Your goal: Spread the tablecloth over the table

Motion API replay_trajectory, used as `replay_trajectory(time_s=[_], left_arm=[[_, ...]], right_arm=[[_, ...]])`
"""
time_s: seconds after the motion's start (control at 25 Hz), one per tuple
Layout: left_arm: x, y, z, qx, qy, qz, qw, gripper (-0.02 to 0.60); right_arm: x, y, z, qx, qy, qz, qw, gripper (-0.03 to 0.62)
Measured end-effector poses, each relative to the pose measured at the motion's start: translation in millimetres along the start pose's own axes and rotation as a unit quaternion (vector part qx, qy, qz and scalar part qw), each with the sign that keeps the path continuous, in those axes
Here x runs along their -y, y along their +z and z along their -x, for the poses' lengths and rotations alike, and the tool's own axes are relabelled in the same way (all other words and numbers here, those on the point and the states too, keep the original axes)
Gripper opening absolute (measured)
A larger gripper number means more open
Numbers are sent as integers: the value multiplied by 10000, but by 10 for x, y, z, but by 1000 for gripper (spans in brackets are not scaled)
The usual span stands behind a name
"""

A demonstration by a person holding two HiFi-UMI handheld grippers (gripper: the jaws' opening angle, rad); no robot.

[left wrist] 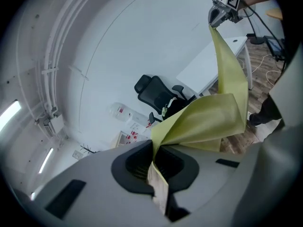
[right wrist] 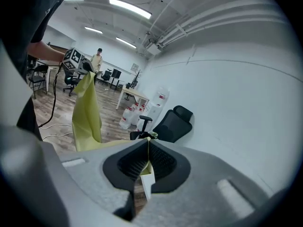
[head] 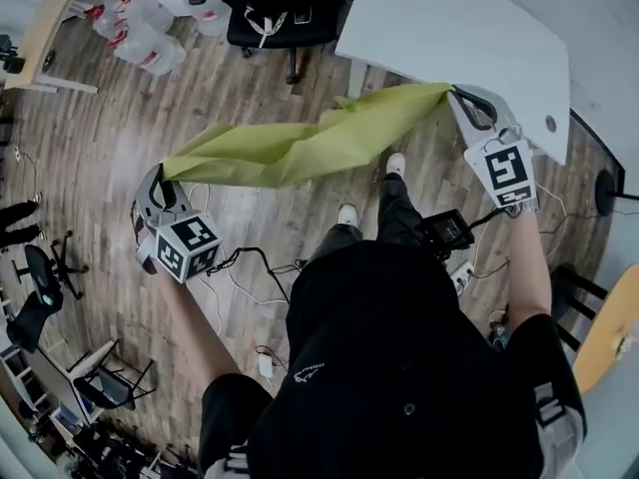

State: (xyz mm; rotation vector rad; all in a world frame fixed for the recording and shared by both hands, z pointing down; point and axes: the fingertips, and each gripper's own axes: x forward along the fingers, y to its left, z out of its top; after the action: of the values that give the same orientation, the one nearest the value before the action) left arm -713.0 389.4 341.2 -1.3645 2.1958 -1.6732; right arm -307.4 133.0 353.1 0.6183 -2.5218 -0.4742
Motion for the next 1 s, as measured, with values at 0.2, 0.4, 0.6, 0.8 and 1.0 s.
replay_trajectory(time_s=[0.2,0.4,0.6,0.8,1.0], left_arm=[[-97,-164,13,-753,399,398,9956,8],[-89,-111,62,-1357,704,751,9854,8],[-139,-116,278,-2020,1123,1035,9674,8],[-130,-110,539,-2679,1556,1328,9415,8],[-43,-167,1076,-3185,1861,1667,9144,8]], right_arm=[[284,246,-846,447,789,264,9955,9],[459,557,-1471,793,1518,725,9825,9],[558,885,-2026,1202,2203,1231,9602,9],[706,1134,-2634,1500,2675,1450,9407,9],[751,1479,-2838,1751,2855,1710,9266,9]])
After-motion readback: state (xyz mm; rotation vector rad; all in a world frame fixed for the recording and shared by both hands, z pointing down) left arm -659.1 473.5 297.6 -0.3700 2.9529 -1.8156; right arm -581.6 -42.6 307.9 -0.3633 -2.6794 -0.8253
